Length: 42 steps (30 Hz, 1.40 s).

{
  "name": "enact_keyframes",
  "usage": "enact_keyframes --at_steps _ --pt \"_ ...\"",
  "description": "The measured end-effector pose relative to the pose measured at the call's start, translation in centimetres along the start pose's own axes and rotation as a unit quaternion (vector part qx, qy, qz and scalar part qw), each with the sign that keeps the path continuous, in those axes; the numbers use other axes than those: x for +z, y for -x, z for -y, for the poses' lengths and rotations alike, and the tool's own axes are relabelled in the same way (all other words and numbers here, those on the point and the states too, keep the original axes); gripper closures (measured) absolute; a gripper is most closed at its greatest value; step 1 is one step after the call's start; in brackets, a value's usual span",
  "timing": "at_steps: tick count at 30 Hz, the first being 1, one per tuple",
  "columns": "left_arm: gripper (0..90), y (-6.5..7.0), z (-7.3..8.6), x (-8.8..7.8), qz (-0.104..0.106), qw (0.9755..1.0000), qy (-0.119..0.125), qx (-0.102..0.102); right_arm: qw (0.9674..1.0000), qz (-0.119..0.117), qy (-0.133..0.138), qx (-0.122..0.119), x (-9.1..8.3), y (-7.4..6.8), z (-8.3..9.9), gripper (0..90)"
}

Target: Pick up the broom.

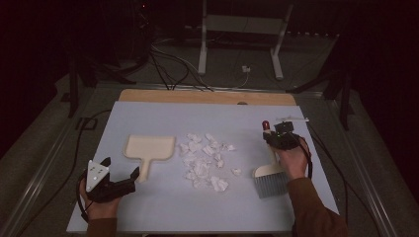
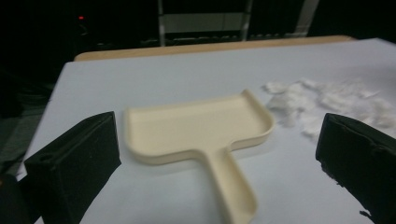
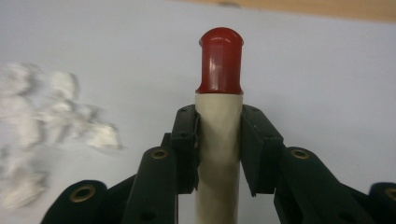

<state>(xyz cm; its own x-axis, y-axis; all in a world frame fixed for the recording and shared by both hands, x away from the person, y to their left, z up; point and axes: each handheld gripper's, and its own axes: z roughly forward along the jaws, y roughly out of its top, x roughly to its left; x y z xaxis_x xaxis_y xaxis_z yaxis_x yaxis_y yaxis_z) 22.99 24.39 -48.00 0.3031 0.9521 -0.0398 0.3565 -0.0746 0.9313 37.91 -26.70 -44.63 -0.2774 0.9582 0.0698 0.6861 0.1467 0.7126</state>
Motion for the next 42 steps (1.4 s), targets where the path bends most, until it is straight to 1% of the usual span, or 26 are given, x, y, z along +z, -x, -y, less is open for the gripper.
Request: enact_keyframes --at_steps 1,2,4,5,7,8,9,10,12,13,14,15,17,19,23,25,26,28,31,33,34,35,37,38,40,42 --pt "0.7 0.1 -0.2 0.0 0.006 1.0 0.002 -0.001 1.0 0.0 0.0 0.0 0.0 0.0 0.0 69.5" --pt "0.7 0.3 -0.5 0.0 0.011 0.9999 0.005 -0.003 1.0 -0.003 0.009 0.0 -0.5 -0.2 0.0 69.5" --pt "0.7 0.8 -1.0 0.0 0.023 0.9997 0.009 0.0 0.9996 -0.012 0.024 -0.005 -1.4 -0.4 0.2 69.5" --pt "0.7 1.1 -1.3 0.1 0.03 0.9995 0.011 0.002 0.999 -0.02 0.038 -0.008 -2.2 -0.7 0.3 69.5" --pt "0.7 1.7 -1.8 0.2 0.039 0.9991 0.016 0.006 0.998 -0.031 0.055 -0.009 -2.9 -0.9 0.5 69.5" --pt "0.7 2.1 -2.1 0.3 0.045 0.9988 0.018 0.008 0.998 -0.031 0.055 -0.009 -2.9 -0.9 0.5 69.5" --pt "0.7 2.5 -2.3 0.4 0.053 0.9983 0.019 0.011 0.997 -0.04 0.066 -0.008 -3.5 -1.2 0.7 69.5" --pt "0.7 2.9 -2.5 0.5 0.06 0.9979 0.016 0.015 0.997 -0.04 0.066 -0.008 -3.5 -1.2 0.7 69.5" --pt "0.7 3.7 -2.8 0.9 0.073 0.9971 0.01 0.021 0.996 -0.046 0.076 -0.01 -4.0 -1.6 1.0 69.5" --pt "0.7 4.2 -2.9 1.2 0.08 0.9965 0.004 0.022 0.9954 -0.05 0.08 -0.012 -4.2 -1.8 1.1 69.5" --pt "0.8 4.8 -3.0 1.5 0.092 0.9955 -0.009 0.024 0.9948 -0.054 0.085 -0.013 -4.5 -2.1 1.1 69.5" --pt "0.8 5.1 -3.1 1.7 0.098 0.9948 -0.015 0.026 0.994 -0.061 0.089 -0.017 -4.7 -2.4 1.2 69.6" --pt "0.8 6.0 -3.1 2.2 0.11 0.9932 -0.02 0.034 0.993 -0.071 0.092 -0.022 -4.9 -2.9 1.2 69.5" --pt "0.8 6.9 -3.1 2.8 0.123 0.9915 -0.027 0.036 0.9918 -0.077 0.098 -0.027 -5.2 -3.3 1.3 69.5" --pt "0.8 8.1 -3.0 3.5 0.141 0.9886 -0.035 0.038 0.9898 -0.085 0.109 -0.032 -5.7 -4.2 1.5 69.5" --pt "0.8 8.8 -2.9 3.9 0.154 0.9864 -0.04 0.039 0.9894 -0.082 0.114 -0.035 -5.9 -4.6 1.5 69.5" --pt "0.8 9.1 -2.8 4.0 0.159 0.9857 -0.041 0.039 0.989 -0.079 0.117 -0.043 -6.0 -5.0 1.6 69.5" --pt "0.8 9.8 -2.7 4.5 0.171 0.9835 -0.045 0.038 0.9882 -0.079 0.121 -0.051 -6.2 -5.5 1.6 69.5" --pt "0.8 11.0 -2.6 5.3 0.189 0.9799 -0.052 0.038 0.9868 -0.084 0.128 -0.054 -6.5 -6.2 1.5 69.6" --pt "0.8 11.8 -2.5 5.8 0.198 0.9775 -0.057 0.045 0.9859 -0.09 0.13 -0.054 -6.6 -6.6 1.5 69.5" --pt "0.8 12.4 -2.5 6.2 0.206 0.9757 -0.059 0.044 0.9858 -0.09 0.13 -0.055 -6.6 -6.8 1.5 69.6" --pt "0.8 12.7 -2.5 6.3 0.21 0.9748 -0.059 0.044 0.9857 -0.088 0.131 -0.059 -6.5 -7.0 1.5 69.6" --pt "0.8 13.5 -2.7 6.6 0.223 0.9722 -0.059 0.042 0.9853 -0.087 0.134 -0.063 -6.4 -7.3 1.5 69.6" --pt "0.9 13.9 -2.8 6.8 0.229 0.9709 -0.058 0.041 0.985 -0.088 0.135 -0.062 -6.4 -7.5 1.5 69.6" --pt "1.9 14.7 -3.0 7.2 0.242 0.9676 -0.06 0.04 0.9844 -0.092 0.138 -0.059 -6.4 -7.8 1.5 69.6" --pt "3.4 15.4 -3.2 7.5 0.253 0.9648 -0.059 0.039 0.9836 -0.096 0.14 -0.06 -6.5 -8.1 1.4 69.5"
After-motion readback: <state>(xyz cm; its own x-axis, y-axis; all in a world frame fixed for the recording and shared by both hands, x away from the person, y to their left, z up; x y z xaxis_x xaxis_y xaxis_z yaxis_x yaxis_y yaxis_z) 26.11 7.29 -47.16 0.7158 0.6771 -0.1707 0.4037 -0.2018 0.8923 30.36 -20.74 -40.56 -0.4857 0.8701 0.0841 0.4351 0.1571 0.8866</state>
